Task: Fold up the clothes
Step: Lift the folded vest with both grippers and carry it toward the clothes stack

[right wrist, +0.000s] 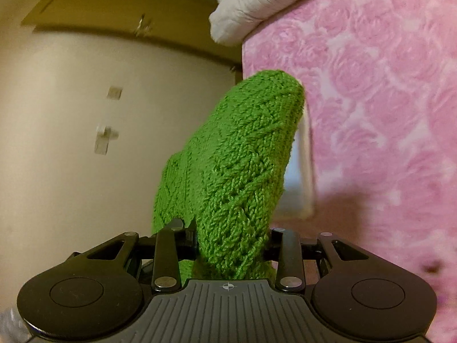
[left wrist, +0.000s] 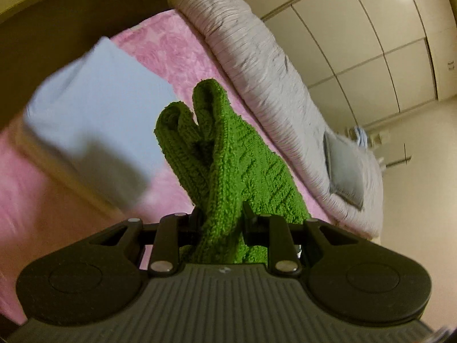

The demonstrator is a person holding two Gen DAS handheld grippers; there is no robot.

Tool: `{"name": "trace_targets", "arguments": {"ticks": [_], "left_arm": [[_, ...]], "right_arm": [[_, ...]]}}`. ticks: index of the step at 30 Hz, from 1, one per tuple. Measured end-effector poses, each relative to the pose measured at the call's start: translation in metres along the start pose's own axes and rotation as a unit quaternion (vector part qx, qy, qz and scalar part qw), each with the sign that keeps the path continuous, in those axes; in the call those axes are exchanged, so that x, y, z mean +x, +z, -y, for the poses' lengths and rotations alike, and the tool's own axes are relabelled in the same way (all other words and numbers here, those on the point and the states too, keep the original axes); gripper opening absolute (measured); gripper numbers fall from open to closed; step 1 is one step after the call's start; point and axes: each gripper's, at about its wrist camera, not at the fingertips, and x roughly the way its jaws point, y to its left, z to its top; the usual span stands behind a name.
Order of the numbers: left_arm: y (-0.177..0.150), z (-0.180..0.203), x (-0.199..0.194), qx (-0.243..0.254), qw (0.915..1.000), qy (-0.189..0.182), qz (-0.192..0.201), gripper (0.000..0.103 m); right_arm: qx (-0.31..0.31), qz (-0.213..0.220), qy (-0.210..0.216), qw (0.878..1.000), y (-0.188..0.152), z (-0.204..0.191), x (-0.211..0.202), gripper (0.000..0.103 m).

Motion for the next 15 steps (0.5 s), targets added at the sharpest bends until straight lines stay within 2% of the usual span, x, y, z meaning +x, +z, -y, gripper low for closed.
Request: {"name": "trace_targets", "arguments": {"ticks": [3, 7, 15], "left_arm": [[0.046, -0.034, 0.004, 0.02, 0.9996, 0.001, -0.021, 0.02], [0.094, -0.072, 0.017, 0.026, 0.9991, -0.002, -0.035, 0.02], [0.155, -0.112, 0.048, 0.033, 0.9986, -0.002, -0.041, 0.019]], "right_arm": [[0.014, 0.025, -0.007, 1.0, -0.007, -0.007, 0.051, 0.034], [0.02, 0.04, -0.026, 0.999, 0.009, -0.013, 0.109, 0.034], [0.0, 0.048, -0.066, 0.997, 0.044, -0.018, 0.182, 0.035]]}}
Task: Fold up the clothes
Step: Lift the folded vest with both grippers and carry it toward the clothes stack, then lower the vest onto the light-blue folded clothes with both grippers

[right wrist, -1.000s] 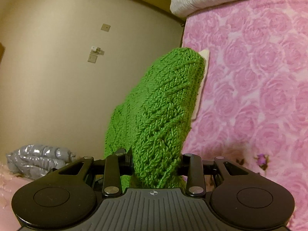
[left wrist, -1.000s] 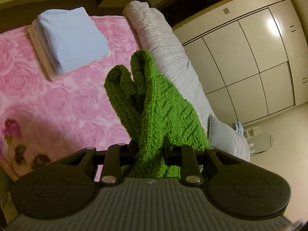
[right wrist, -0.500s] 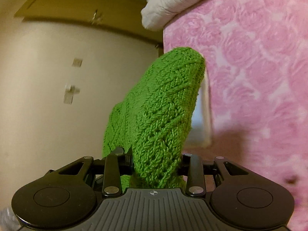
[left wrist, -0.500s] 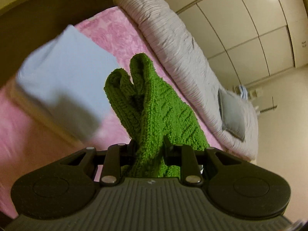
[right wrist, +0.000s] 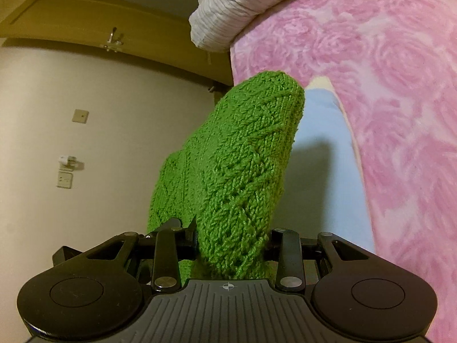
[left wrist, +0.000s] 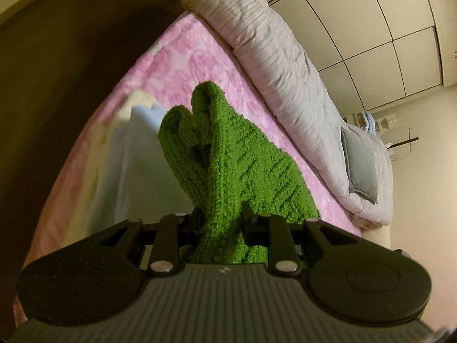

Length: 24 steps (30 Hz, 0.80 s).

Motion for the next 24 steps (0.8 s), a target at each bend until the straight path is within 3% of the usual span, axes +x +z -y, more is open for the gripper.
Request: {"name": "trace_targets", "arguments": {"ticks": [7, 14, 16, 17, 19, 22, 24], "left_arm": [[0.028, -0.035, 0.035, -0.011, 0.9999, 0.005, 0.002, 0.016], [0.03, -0.054, 0.047, -0.023, 0.9996, 0.016, -0.003, 0.015], [0.03, -0.053, 0.051, -0.013, 0.9995, 0.028, -0.008, 0.016], [0.029, -0.052, 0.054, -0.008, 0.9993, 0.035, -0.011, 0.016], [0.028, -0.046, 0.05, 0.002, 0.9989, 0.045, -0.009, 0.016], [0.022, -0.033, 0.033, 0.032, 0.9965, 0.077, 0.012, 0.016], [0.014, -0.022, 0.015, 0.057, 0.9941, 0.088, 0.027, 0.012]], "right_arm": [[-0.026, -0.001, -0.015, 1.0, 0.028, 0.008, 0.039, 0.035], [0.012, -0.01, 0.004, 1.0, 0.028, 0.04, 0.068, 0.036], [0.009, -0.015, -0.018, 1.0, 0.03, 0.044, 0.07, 0.043], [0.006, -0.024, -0.042, 0.999, 0.033, 0.045, 0.073, 0.055], [-0.006, -0.035, -0.095, 0.995, 0.036, 0.042, 0.075, 0.064], [-0.062, -0.01, -0.13, 0.989, 0.032, 0.022, 0.057, 0.066], [-0.115, 0.021, -0.17, 0.979, 0.023, 0.005, 0.036, 0.066]]}}
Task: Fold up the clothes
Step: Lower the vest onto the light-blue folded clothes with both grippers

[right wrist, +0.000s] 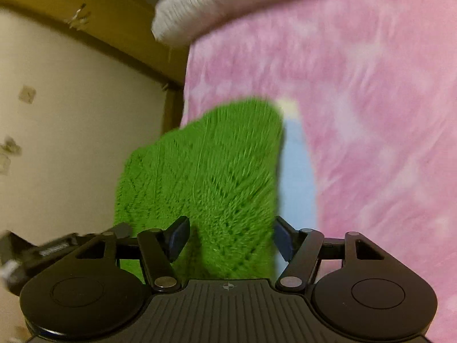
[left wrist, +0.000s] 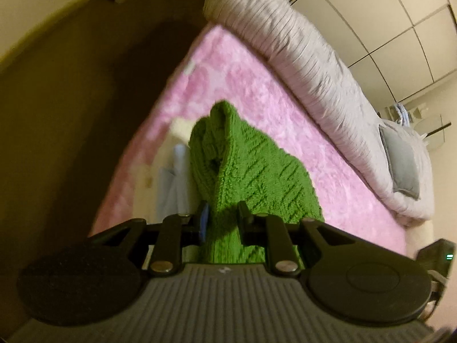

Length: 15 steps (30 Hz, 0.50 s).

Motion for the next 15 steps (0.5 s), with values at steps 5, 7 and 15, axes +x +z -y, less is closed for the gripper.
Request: {"name": "trace_targets", "arguments": {"ticks": [5, 7, 15], "left_arm": [[-0.022, 0.031, -0.035, 0.087, 0.9961, -0.006, 0.014, 0.011], [-0.035, 0.041, -0.031, 0.134, 0.9907, -0.022, -0.009, 0.012], [-0.084, 0.011, 0.0, 0.179, 0.9805, 0.052, -0.063, 0.01]], "right_arm": [[-0.112, 0.048, -0.032, 0.992, -0.034, -0.031, -0.046, 0.044], [-0.148, 0.05, -0.023, 0.987, -0.049, -0.047, -0.052, 0.038], [-0.244, -0.008, -0.066, 0.968, -0.103, -0.069, 0.003, 0.039]]}}
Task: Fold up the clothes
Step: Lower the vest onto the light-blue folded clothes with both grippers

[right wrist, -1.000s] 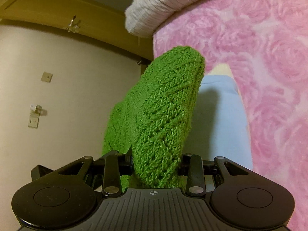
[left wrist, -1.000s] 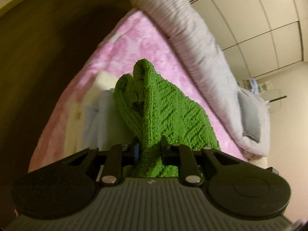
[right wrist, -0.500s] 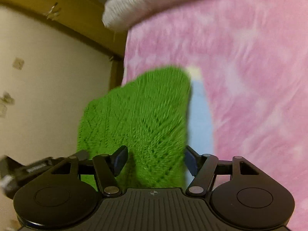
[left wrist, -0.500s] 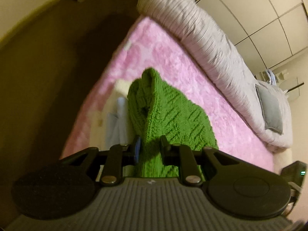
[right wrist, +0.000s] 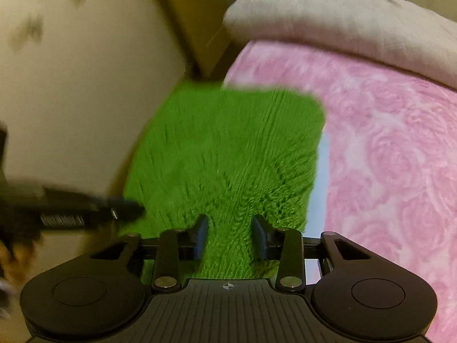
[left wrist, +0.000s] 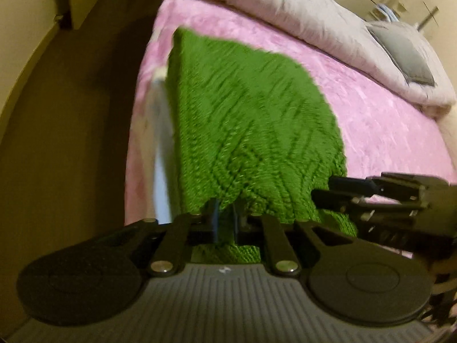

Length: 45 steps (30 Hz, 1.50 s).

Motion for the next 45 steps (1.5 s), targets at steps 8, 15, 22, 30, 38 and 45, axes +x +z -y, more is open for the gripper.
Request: {"name": "trace_targets", "arguments": {"ticks": [8, 15, 22, 30, 38, 45], "left_arm": [[-0.006, 0.013, -0.006, 0.03, 0.9992, 0.027, 0.003, 0.01], [0.0, 0.023, -0.032, 0.002, 0.9999, 0.003, 0.013, 0.006], [-0.015, 0.026, -0.007, 0.004, 0.9993, 0.033, -0.015, 0.007], [0.014, 0.025, -0.029, -0.006, 0.9997, 0.024, -0.005, 0.006], [0.045, 0.014, 0.008, 0.018, 0.9986, 0.043, -0.026, 0.005], [0.057, 0.004, 0.002, 0.002, 0.9993, 0.032, -0.019, 0.004]], "right_arm": [[-0.054, -0.015, -0.021, 0.998, -0.01, -0.011, 0.008, 0.04], [0.003, 0.011, -0.033, 0.999, -0.004, -0.014, -0.033, 0.04], [-0.018, -0.032, -0.026, 0.999, -0.016, -0.026, -0.013, 0.04], [0.009, -0.044, -0.031, 0.999, 0.015, -0.024, -0.025, 0.04], [0.007, -0.028, -0.032, 0.999, 0.041, -0.045, 0.005, 0.04], [-0.03, -0.054, -0.02, 0.998, 0.048, -0.05, 0.015, 0.04]]}}
